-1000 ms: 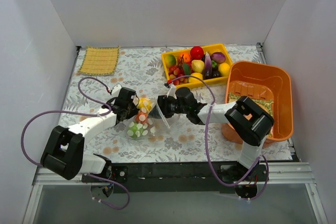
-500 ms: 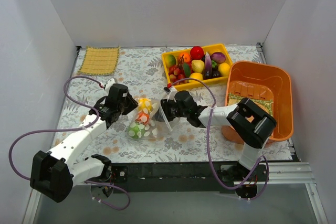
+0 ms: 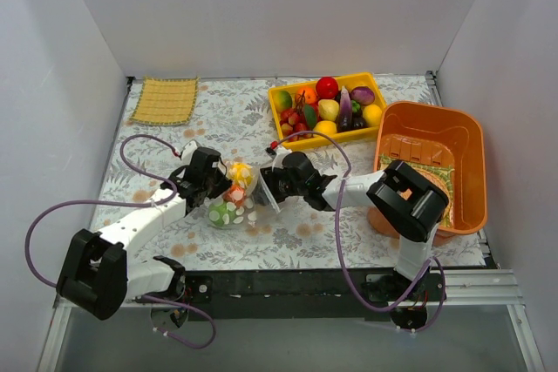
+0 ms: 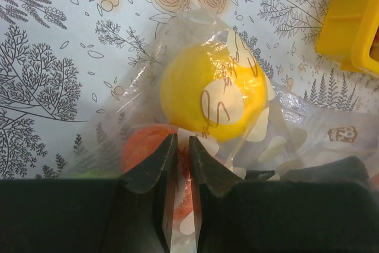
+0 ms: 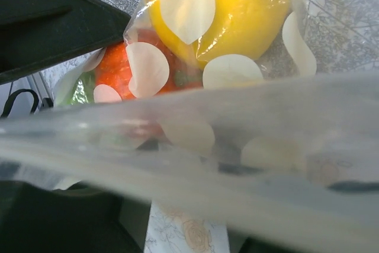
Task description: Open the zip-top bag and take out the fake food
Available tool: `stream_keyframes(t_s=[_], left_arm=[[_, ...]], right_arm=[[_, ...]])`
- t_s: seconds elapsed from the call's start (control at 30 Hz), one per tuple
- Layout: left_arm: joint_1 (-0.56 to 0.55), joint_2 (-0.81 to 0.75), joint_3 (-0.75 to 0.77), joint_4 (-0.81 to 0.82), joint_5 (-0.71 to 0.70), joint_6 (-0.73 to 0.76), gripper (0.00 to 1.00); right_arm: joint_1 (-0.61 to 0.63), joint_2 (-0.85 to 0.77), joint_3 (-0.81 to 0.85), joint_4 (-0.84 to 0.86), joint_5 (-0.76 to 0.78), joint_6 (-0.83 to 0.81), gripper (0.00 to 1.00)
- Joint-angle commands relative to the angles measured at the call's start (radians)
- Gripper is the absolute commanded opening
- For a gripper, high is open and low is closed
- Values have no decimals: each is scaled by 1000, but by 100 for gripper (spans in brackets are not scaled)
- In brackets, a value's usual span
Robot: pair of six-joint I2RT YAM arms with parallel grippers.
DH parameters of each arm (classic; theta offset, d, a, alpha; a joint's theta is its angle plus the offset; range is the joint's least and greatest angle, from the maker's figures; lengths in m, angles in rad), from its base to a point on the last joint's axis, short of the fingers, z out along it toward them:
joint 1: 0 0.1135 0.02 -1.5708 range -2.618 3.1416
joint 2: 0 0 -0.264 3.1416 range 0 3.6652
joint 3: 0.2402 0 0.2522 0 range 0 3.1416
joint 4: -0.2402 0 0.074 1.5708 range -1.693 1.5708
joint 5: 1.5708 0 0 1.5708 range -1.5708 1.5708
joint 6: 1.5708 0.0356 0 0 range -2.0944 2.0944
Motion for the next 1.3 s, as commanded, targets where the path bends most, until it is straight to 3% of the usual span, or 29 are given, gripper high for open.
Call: stream_keyframes(t_s=[0.0, 0.4, 0.77, 1.1, 1.27], left_arm=[[-5, 37, -19, 24, 0, -2, 12], [-3, 78, -84, 81, 3, 1, 0], [-3, 98, -153, 158, 65, -9, 0], [-3, 108, -179, 173, 76, -9, 0], [-3, 124, -188, 182, 67, 6, 0]], right_arm=[[23, -25, 30, 34, 44, -48, 57], [89, -53, 48, 43, 89, -114, 70], [152, -28, 137, -33, 141, -192, 82], [196, -5, 160, -200, 295, -243, 82], [219, -86, 71, -144, 296, -286, 82]])
